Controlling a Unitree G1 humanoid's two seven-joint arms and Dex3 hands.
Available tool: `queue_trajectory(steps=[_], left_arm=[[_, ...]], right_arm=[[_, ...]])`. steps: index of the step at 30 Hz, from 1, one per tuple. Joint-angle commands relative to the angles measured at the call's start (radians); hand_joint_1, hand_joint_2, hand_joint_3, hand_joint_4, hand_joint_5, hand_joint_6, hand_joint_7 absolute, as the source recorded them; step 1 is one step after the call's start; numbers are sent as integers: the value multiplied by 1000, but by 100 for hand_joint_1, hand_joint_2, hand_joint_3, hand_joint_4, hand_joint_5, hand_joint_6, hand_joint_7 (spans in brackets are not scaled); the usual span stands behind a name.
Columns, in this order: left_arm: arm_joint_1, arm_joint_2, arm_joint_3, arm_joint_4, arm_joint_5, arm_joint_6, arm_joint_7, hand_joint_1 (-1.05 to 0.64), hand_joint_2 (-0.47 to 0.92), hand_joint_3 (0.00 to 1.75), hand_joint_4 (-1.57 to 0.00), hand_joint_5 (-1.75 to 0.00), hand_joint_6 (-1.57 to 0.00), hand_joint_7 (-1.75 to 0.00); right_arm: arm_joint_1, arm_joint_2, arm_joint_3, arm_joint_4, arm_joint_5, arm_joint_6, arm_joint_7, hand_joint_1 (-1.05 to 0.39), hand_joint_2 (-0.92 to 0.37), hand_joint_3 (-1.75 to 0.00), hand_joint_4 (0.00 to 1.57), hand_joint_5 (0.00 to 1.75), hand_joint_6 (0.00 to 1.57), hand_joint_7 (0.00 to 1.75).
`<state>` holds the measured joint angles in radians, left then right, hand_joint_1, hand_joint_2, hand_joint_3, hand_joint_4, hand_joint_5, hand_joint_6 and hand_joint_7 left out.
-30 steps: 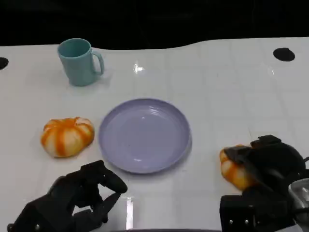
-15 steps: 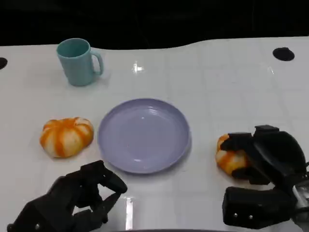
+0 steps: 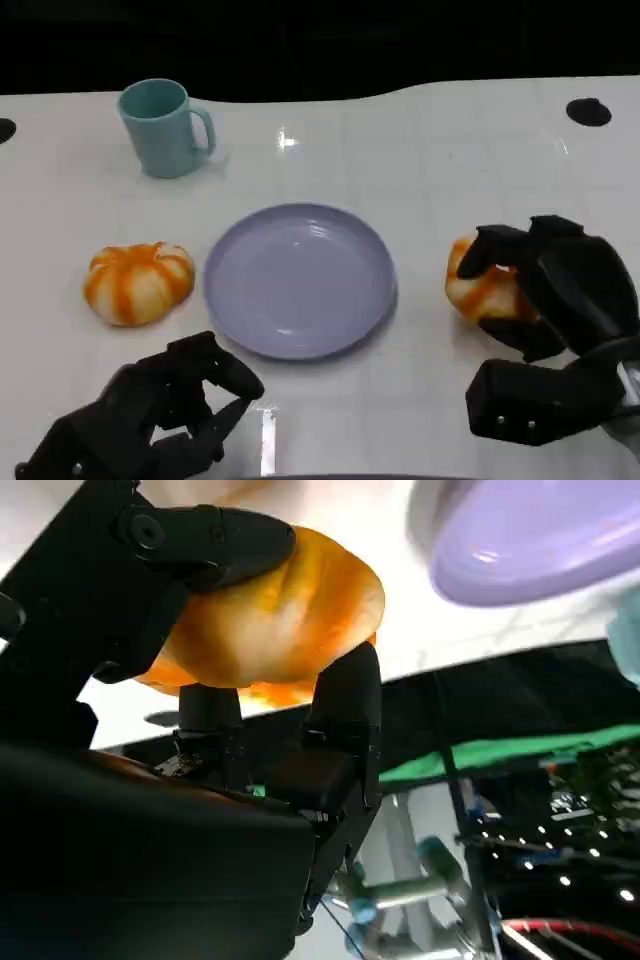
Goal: Grasp the bread from the table and place it into the plate.
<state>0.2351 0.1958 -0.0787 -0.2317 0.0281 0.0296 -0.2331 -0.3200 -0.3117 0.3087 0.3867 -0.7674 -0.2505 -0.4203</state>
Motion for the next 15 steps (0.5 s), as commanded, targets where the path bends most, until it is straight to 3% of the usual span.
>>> queue_trajectory(steps=[1,6,15], left_arm=[[-5,6,1,-1,16,-3,9,-32,86,57,-73,-175,-63,-128],[-2,5,-2,-2,18,-9,7,-30,87,57,-74,-175,-63,-128],[3,6,-5,-11,20,0,9,-31,86,57,-74,-175,-62,-129]], right_arm=[[-29,22,-9,-8,52,-25,11,-5,-30,-129,98,175,78,162],[-66,75,6,2,119,-81,60,-3,-28,-129,99,175,78,168],[-179,211,56,86,133,-89,99,-10,-27,-136,101,175,75,172]])
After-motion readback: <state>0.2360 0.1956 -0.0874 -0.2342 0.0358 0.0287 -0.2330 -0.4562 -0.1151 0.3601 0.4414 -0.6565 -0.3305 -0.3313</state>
